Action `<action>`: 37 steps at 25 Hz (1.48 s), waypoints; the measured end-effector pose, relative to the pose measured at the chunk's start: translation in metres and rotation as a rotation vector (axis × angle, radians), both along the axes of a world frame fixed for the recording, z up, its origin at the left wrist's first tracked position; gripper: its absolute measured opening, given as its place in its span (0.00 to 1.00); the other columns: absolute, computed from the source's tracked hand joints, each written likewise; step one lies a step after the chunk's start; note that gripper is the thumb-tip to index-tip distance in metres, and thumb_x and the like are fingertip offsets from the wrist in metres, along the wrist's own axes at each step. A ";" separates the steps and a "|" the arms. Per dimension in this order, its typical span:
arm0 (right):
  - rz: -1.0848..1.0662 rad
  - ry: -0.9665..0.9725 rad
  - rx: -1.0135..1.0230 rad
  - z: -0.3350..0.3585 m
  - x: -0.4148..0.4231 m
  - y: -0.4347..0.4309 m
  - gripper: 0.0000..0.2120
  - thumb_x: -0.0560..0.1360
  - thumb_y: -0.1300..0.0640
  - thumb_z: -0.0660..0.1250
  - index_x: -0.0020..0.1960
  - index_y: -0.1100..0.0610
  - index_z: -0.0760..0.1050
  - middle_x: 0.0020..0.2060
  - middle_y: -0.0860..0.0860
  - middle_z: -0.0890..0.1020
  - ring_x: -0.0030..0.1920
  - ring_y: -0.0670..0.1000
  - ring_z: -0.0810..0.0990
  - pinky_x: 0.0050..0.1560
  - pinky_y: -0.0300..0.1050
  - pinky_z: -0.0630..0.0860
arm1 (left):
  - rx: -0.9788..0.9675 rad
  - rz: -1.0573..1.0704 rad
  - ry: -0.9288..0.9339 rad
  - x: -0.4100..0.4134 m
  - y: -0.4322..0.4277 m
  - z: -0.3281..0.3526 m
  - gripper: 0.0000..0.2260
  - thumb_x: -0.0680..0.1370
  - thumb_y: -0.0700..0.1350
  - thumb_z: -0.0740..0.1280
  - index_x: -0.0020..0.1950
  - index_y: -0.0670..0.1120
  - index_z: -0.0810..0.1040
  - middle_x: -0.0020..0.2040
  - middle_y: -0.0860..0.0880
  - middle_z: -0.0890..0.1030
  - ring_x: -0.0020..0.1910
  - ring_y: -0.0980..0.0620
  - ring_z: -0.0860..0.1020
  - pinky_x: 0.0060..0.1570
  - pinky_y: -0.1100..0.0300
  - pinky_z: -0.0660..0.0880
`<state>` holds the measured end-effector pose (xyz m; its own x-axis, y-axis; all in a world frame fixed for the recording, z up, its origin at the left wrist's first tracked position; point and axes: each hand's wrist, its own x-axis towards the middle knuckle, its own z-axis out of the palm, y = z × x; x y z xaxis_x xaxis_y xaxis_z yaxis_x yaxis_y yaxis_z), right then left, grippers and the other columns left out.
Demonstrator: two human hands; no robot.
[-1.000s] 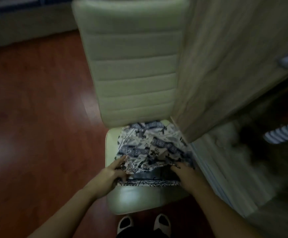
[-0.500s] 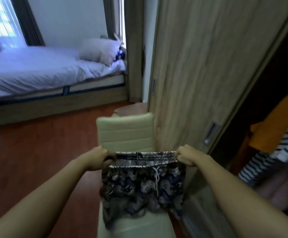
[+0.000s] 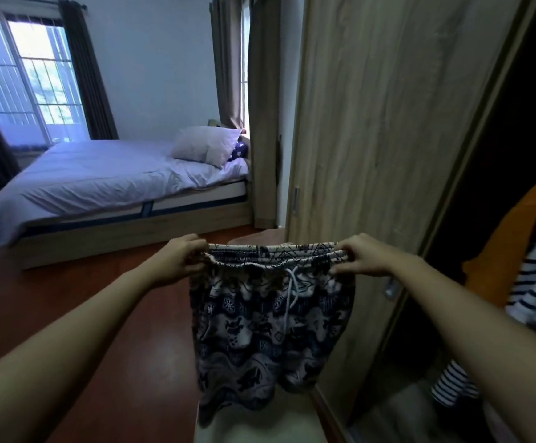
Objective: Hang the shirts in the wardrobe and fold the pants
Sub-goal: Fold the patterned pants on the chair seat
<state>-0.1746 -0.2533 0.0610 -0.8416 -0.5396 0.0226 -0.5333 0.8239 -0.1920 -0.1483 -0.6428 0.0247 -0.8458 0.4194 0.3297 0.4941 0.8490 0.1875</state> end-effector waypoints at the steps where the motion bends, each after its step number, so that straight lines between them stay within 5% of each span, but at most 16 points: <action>1: 0.003 0.003 -0.034 0.000 -0.001 -0.001 0.12 0.70 0.45 0.71 0.47 0.52 0.79 0.33 0.45 0.79 0.37 0.46 0.77 0.38 0.41 0.69 | 0.000 -0.007 -0.017 -0.001 -0.001 0.002 0.10 0.70 0.39 0.74 0.50 0.42 0.79 0.43 0.50 0.73 0.40 0.48 0.76 0.43 0.60 0.69; 3: 0.017 0.066 -0.079 0.007 0.000 -0.006 0.11 0.71 0.46 0.70 0.49 0.50 0.79 0.32 0.42 0.77 0.36 0.43 0.77 0.38 0.38 0.68 | 0.004 0.027 -0.054 -0.006 0.001 0.012 0.09 0.71 0.40 0.73 0.50 0.46 0.81 0.41 0.51 0.70 0.38 0.50 0.74 0.39 0.61 0.69; 6: 0.041 0.236 0.028 0.018 0.006 -0.018 0.14 0.71 0.41 0.67 0.46 0.51 0.79 0.32 0.44 0.80 0.35 0.47 0.78 0.37 0.41 0.72 | -0.033 0.140 -0.121 -0.001 0.016 0.026 0.07 0.70 0.38 0.71 0.37 0.43 0.73 0.37 0.51 0.67 0.32 0.54 0.67 0.30 0.65 0.65; 10: -0.117 0.271 0.220 0.015 0.010 -0.018 0.22 0.68 0.32 0.63 0.35 0.51 0.74 0.34 0.50 0.78 0.41 0.55 0.80 0.37 0.45 0.73 | -0.046 0.056 -0.042 0.007 -0.001 0.019 0.09 0.69 0.30 0.64 0.41 0.41 0.82 0.61 0.43 0.72 0.52 0.47 0.78 0.50 0.63 0.70; 12: -0.154 0.320 0.268 0.013 0.016 -0.016 0.24 0.67 0.29 0.61 0.35 0.51 0.73 0.38 0.48 0.75 0.43 0.53 0.78 0.35 0.43 0.69 | -0.136 0.080 -0.076 0.015 -0.014 0.020 0.09 0.69 0.43 0.65 0.45 0.48 0.82 0.69 0.49 0.66 0.57 0.47 0.77 0.55 0.53 0.74; 15: -0.106 0.425 0.218 0.013 0.021 -0.021 0.20 0.71 0.34 0.62 0.37 0.52 0.71 0.41 0.50 0.73 0.44 0.55 0.77 0.37 0.44 0.70 | -0.177 0.175 -0.025 0.019 -0.006 0.025 0.27 0.65 0.70 0.60 0.49 0.53 0.83 0.67 0.53 0.70 0.55 0.48 0.78 0.53 0.50 0.76; 17: -0.122 0.382 -0.004 0.020 0.025 -0.030 0.17 0.73 0.43 0.66 0.36 0.53 0.65 0.37 0.50 0.72 0.41 0.56 0.77 0.37 0.45 0.67 | 0.000 0.205 0.070 0.021 0.004 0.038 0.37 0.63 0.77 0.56 0.42 0.45 0.83 0.49 0.45 0.81 0.43 0.47 0.81 0.42 0.56 0.76; 19: -0.205 0.367 -0.321 0.029 0.027 -0.035 0.15 0.72 0.52 0.70 0.39 0.55 0.64 0.34 0.50 0.73 0.37 0.53 0.74 0.35 0.44 0.64 | 0.284 0.186 0.143 0.023 0.009 0.052 0.28 0.66 0.69 0.67 0.40 0.42 0.76 0.31 0.47 0.76 0.31 0.52 0.76 0.30 0.61 0.69; 21: -0.256 0.213 -0.698 0.037 0.033 -0.037 0.15 0.71 0.59 0.71 0.47 0.56 0.63 0.36 0.49 0.75 0.36 0.47 0.74 0.33 0.42 0.71 | 0.593 0.146 0.047 0.022 0.008 0.062 0.21 0.68 0.51 0.76 0.53 0.47 0.70 0.31 0.49 0.72 0.29 0.60 0.72 0.30 0.68 0.69; 23: -0.182 -0.097 -1.035 0.040 0.042 -0.035 0.16 0.71 0.64 0.70 0.54 0.57 0.67 0.41 0.48 0.79 0.41 0.46 0.78 0.35 0.34 0.77 | 0.755 0.034 -0.118 0.026 -0.006 0.068 0.28 0.64 0.52 0.78 0.60 0.54 0.70 0.36 0.51 0.77 0.34 0.61 0.76 0.39 0.66 0.75; 25: -0.048 -0.264 -1.125 0.041 0.049 -0.024 0.13 0.70 0.60 0.70 0.54 0.57 0.76 0.42 0.49 0.84 0.45 0.47 0.82 0.41 0.33 0.78 | 0.788 -0.050 -0.165 0.034 -0.023 0.075 0.24 0.59 0.59 0.78 0.52 0.54 0.80 0.40 0.52 0.83 0.39 0.58 0.79 0.44 0.65 0.77; 29: 0.104 -0.482 -1.300 0.031 0.055 -0.020 0.13 0.64 0.54 0.74 0.47 0.55 0.81 0.43 0.51 0.84 0.45 0.47 0.83 0.46 0.36 0.78 | 1.046 -0.187 -0.450 0.049 -0.027 0.072 0.14 0.62 0.47 0.77 0.45 0.45 0.82 0.35 0.51 0.82 0.33 0.58 0.78 0.33 0.69 0.74; 31: -0.047 -0.531 -1.376 0.019 0.049 -0.030 0.11 0.66 0.59 0.71 0.48 0.59 0.79 0.40 0.53 0.85 0.40 0.48 0.84 0.42 0.38 0.80 | 1.207 -0.173 -0.610 0.048 -0.019 0.055 0.16 0.63 0.44 0.76 0.46 0.40 0.77 0.35 0.48 0.80 0.32 0.56 0.78 0.32 0.67 0.75; 34: -0.439 -0.587 -1.388 0.006 0.039 -0.051 0.08 0.71 0.62 0.69 0.49 0.64 0.77 0.33 0.54 0.85 0.32 0.49 0.84 0.34 0.40 0.80 | 1.378 0.113 -0.787 0.037 0.004 0.040 0.03 0.72 0.39 0.68 0.40 0.40 0.79 0.34 0.42 0.81 0.30 0.49 0.81 0.32 0.59 0.79; 37: -0.593 -0.619 -1.508 0.006 0.035 -0.075 0.04 0.71 0.66 0.69 0.44 0.66 0.77 0.28 0.57 0.83 0.27 0.52 0.83 0.29 0.44 0.80 | 1.508 0.343 -0.712 0.031 0.038 0.048 0.11 0.74 0.35 0.66 0.32 0.41 0.79 0.24 0.45 0.79 0.21 0.50 0.77 0.23 0.61 0.77</action>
<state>-0.1399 -0.3285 0.0673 -0.9794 0.0108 -0.2017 0.1946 -0.2172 -0.9565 -0.1177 -0.6051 0.0724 -0.9694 -0.1075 -0.2207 -0.1910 -0.2343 0.9532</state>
